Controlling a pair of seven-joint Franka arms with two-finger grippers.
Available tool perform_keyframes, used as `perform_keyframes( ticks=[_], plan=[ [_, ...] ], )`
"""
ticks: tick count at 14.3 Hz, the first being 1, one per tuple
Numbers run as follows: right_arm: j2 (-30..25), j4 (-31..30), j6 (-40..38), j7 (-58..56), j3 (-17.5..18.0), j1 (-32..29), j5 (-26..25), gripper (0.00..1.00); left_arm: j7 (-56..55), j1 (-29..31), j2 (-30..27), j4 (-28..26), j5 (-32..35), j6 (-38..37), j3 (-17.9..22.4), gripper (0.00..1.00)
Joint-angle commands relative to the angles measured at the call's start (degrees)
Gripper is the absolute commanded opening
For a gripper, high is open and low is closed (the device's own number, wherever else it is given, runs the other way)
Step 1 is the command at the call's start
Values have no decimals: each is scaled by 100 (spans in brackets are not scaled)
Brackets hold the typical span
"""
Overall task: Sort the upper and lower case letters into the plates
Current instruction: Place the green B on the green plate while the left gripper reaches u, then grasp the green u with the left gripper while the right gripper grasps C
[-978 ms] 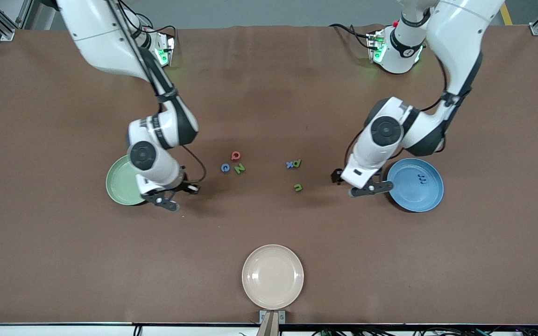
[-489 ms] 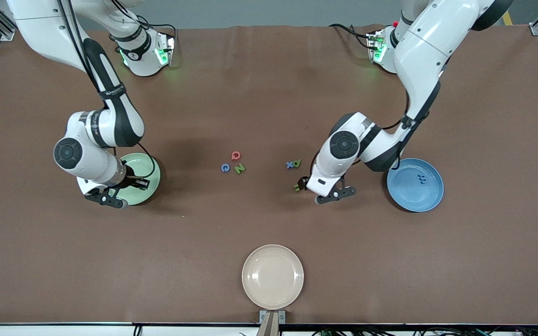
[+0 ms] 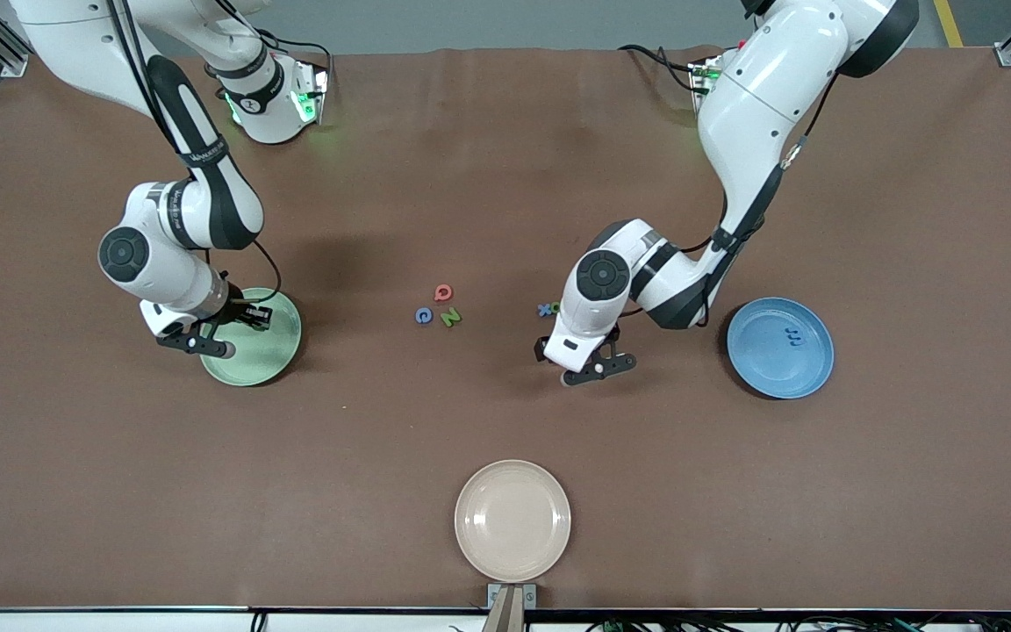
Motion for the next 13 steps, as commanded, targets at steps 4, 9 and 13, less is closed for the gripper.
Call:
perform_keyframes(
  ticks=[4,9,13],
  plan=[
    [-143,-548,603,-341,111,-195,-42,35,-61,-159,194,230,44,-117,54,91],
    [-178,-207,245,-404,111,-258,-42,100,-52,-160,229,266,27,-108,54,63],
    [-222,409,-811,182,155,-135,-42,100,-52,-160,229,275,27,-108,45,40]
  ],
)
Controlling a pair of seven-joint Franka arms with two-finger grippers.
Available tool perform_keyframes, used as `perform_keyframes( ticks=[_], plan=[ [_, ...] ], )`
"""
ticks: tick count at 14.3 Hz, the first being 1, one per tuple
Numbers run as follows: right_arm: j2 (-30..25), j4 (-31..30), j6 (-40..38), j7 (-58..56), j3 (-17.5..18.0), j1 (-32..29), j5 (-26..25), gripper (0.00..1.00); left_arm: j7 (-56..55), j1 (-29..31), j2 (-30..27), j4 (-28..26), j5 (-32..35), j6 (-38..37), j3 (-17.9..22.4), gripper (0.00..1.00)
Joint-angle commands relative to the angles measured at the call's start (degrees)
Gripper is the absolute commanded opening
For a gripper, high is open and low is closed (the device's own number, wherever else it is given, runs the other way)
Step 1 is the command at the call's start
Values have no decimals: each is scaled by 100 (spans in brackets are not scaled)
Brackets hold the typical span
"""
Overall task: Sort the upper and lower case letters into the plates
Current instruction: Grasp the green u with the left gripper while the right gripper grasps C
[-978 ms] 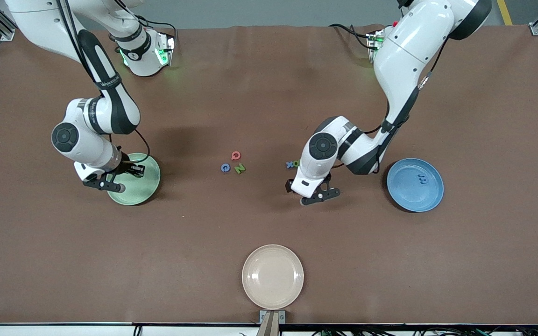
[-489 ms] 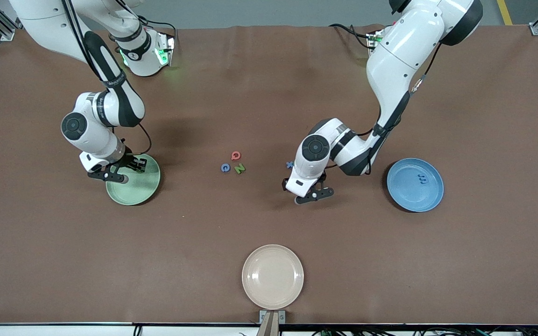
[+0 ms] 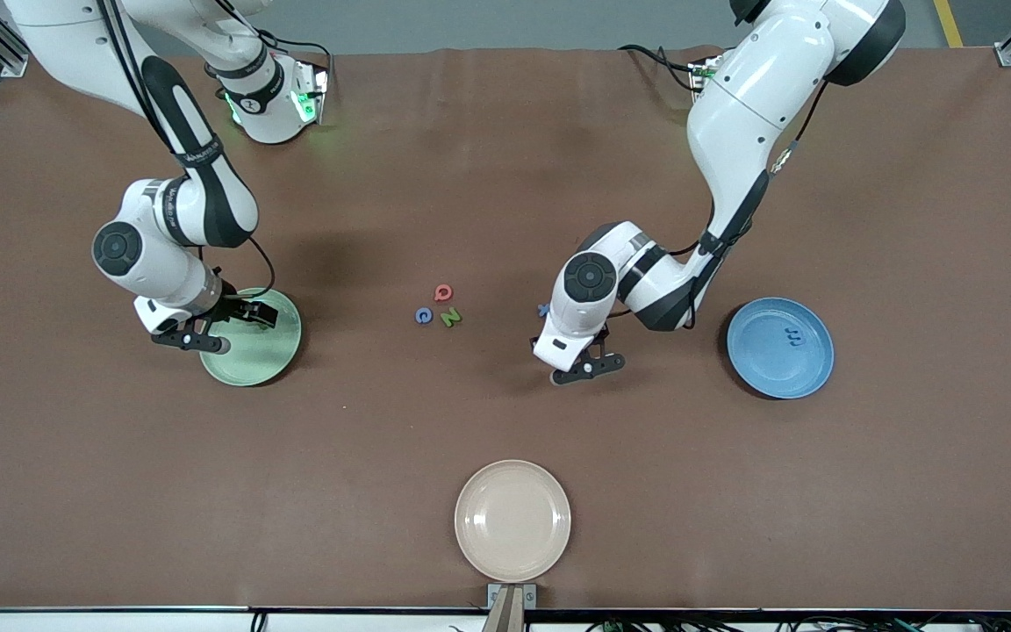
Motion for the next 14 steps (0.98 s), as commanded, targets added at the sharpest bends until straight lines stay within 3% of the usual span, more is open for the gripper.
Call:
perform_keyframes(
  ticks=[1,4,8,14],
  plan=[
    [-173,189,-370,783,86,263,-35,100,-52,-70,103,80,27,-35,61,35],
    [-164,189,-161,2153,77,1026,-35,100,-52,-70,103,89,44,-35,61,20],
    [-94,189,217,3553,86,1714,-26,100,-17,9,-90,36,88,-70,61,17],
    [748,653,807,4714,77,2575,-26,100,1080,983,-1635,-1210,27,-598,0,17]
  ],
)
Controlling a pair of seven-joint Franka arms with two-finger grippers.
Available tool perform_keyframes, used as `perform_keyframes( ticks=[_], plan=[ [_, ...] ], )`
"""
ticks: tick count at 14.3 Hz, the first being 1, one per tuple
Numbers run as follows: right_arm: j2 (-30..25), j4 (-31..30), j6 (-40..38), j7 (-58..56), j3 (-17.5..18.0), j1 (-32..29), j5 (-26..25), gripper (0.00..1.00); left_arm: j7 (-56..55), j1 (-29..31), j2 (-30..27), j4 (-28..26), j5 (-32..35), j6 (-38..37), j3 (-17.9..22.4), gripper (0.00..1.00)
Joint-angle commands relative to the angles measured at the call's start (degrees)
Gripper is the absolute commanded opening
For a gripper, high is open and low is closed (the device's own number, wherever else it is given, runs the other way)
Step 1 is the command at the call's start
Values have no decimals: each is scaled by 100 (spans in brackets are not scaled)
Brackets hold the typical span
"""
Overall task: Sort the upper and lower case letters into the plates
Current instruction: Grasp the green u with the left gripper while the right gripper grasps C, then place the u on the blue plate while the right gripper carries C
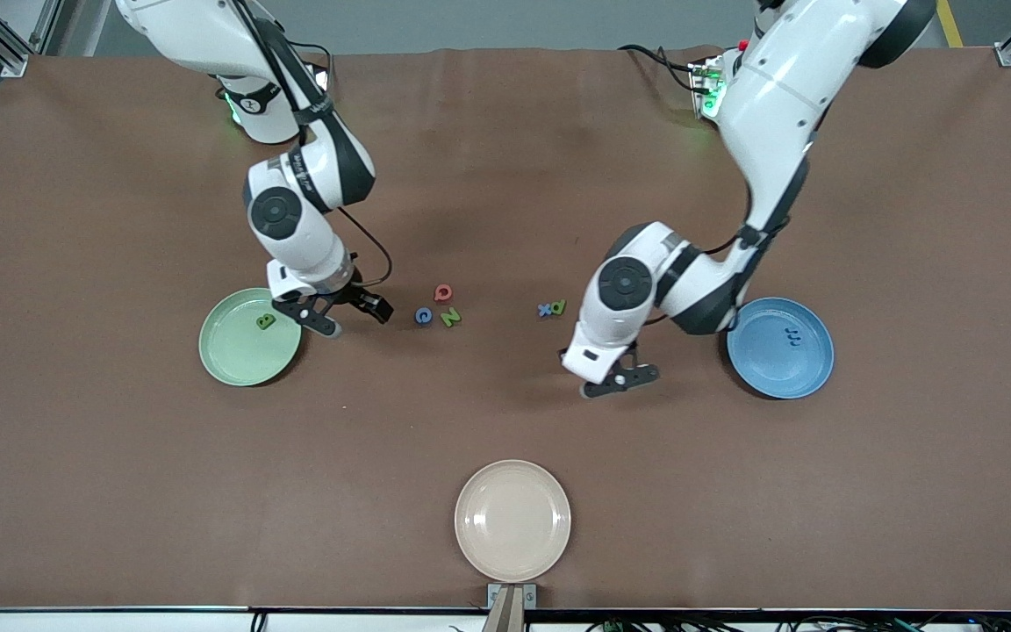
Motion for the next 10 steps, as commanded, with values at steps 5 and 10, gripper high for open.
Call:
perform_keyframes(
  ticks=[5,10],
  plan=[
    [799,852,0,934,-51,383,-44,82,1883,1454,-1705,-2113,102,41,-36,17],
    [1256,1248,-9,1277,-77,559,-44,64,2905,2237,-1618,-2588,259,920,-28,17]
  ],
)
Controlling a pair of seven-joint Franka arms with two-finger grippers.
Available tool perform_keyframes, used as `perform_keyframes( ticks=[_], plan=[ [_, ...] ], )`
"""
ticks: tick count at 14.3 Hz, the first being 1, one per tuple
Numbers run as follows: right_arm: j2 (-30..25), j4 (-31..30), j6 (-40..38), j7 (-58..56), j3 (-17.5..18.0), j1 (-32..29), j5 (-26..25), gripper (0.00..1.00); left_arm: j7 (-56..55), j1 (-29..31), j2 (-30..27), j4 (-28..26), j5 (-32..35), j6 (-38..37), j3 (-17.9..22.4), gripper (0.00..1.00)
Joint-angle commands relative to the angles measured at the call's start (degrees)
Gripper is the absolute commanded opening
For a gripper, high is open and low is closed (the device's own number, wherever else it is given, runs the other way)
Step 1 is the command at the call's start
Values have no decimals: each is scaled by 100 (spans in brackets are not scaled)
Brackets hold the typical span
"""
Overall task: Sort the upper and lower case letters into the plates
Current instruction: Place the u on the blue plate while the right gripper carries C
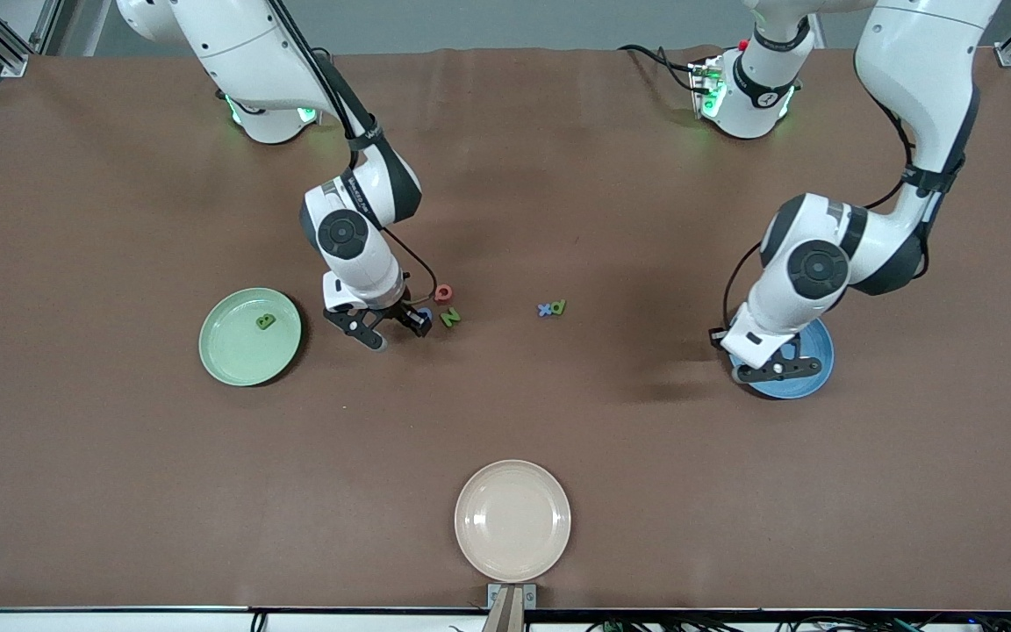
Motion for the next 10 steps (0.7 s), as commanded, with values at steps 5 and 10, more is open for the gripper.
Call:
perform_keyframes(
  ticks=[5,10],
  plan=[
    [289,294,-163,418,-58,278,-44,64,238,816,331,-232,1242,797,-52,17],
    [271,487,-778,594,-76,419,-44,61,238,1054,630,-135,1665,955,-52,17]
  ],
)
